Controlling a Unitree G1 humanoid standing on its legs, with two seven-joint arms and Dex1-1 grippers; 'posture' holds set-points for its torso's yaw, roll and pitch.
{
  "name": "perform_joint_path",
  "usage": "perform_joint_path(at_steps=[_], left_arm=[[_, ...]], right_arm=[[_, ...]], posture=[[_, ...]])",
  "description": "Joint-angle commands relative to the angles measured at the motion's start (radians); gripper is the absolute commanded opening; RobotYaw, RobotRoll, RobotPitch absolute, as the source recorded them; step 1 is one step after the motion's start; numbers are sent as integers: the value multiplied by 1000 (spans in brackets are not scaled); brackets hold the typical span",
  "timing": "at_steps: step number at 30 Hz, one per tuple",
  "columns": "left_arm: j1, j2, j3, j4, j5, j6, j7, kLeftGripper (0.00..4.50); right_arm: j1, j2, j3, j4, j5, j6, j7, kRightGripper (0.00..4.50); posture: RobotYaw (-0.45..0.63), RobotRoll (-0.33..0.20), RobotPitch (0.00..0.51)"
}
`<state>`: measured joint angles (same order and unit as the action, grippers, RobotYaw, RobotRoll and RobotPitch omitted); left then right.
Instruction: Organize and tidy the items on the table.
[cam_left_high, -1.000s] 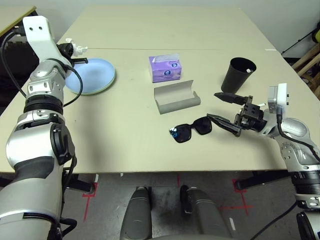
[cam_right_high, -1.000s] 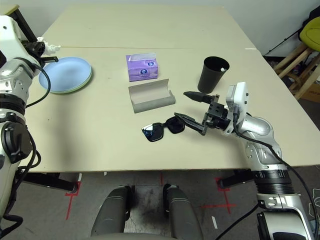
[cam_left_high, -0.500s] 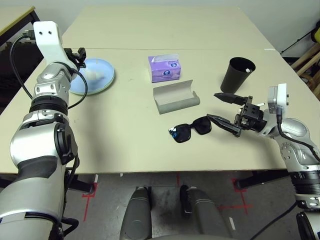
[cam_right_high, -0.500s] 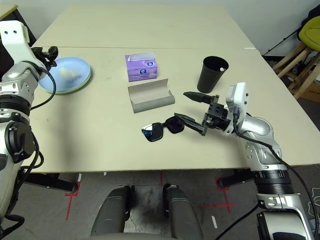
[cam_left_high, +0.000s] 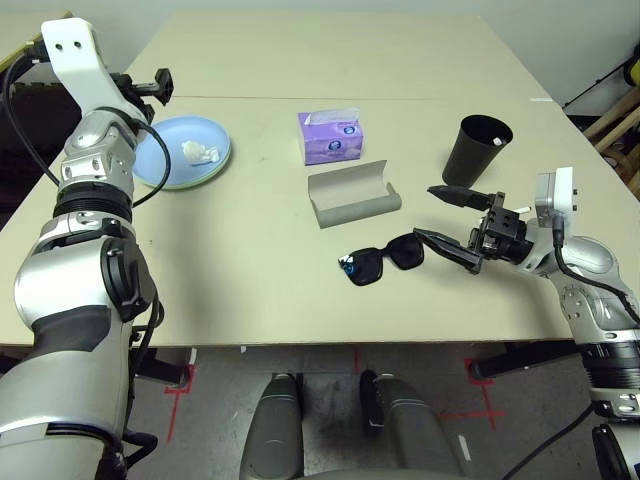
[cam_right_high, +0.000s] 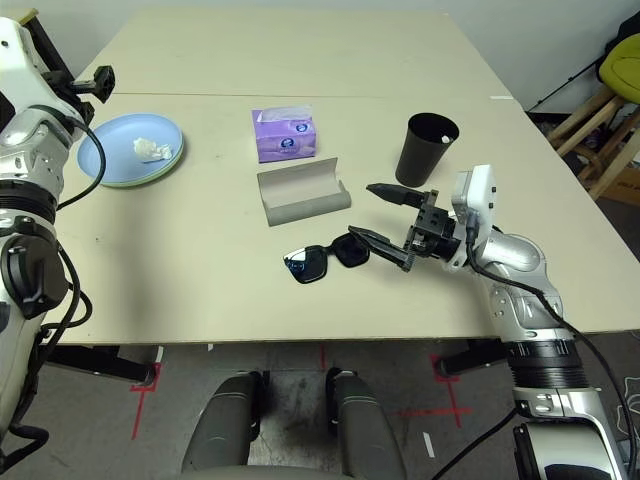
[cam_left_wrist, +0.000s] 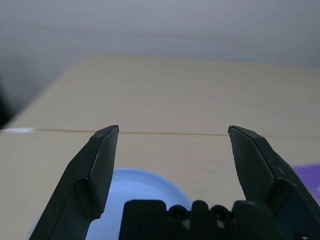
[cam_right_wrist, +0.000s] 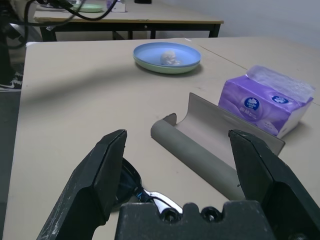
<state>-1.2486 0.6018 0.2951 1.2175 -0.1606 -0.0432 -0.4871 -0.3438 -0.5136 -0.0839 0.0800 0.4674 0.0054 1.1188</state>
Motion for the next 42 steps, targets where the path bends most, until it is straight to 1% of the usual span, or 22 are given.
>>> perform_joint_path(at_steps=[1,2,8,11,16,19,24,27,30,37,42], left_arm=[[37,-26,-29,-53,-22,29,-203,4471],[43,-29,-31,-61,-23,34,-231,4471],[117,-20,-105,-137,-15,67,-518,4471],[150,-8,-146,-165,7,54,-594,4471],[215,-12,-169,-244,-35,63,-787,4471],[257,-1,-186,-286,-47,42,-904,4471],[302,28,-217,-307,-42,13,-1048,4471],[325,38,-237,-301,-31,-22,-1102,4471],[335,33,-246,-299,-35,-35,-1123,4471],[357,21,-281,-307,-55,-71,-1127,4471],[396,6,-300,-369,-85,-62,-1127,4471]], right_arm=[[12,6,14,-6,-6,-7,2,4500],[13,7,15,-7,-6,-7,2,4500],[2,-3,0,2,0,-3,-2,4500],[2,-9,-4,5,0,-3,-1,4500],[9,-13,-6,1,3,-3,-2,4500],[12,-17,-7,-7,7,1,1,4500],[14,-37,-13,-13,14,11,9,4500],[17,-56,-18,-26,19,26,14,4500],[22,-78,-25,-39,27,44,23,4500],[-4,-131,-32,-41,34,101,20,4500],[-40,-157,-17,-56,34,144,28,4500]], posture=[[155,0,146],[155,0,147],[144,0,151],[143,0,151],[142,0,155],[139,0,159],[130,0,169],[121,0,179],[114,0,189],[109,0,207],[114,0,212]])
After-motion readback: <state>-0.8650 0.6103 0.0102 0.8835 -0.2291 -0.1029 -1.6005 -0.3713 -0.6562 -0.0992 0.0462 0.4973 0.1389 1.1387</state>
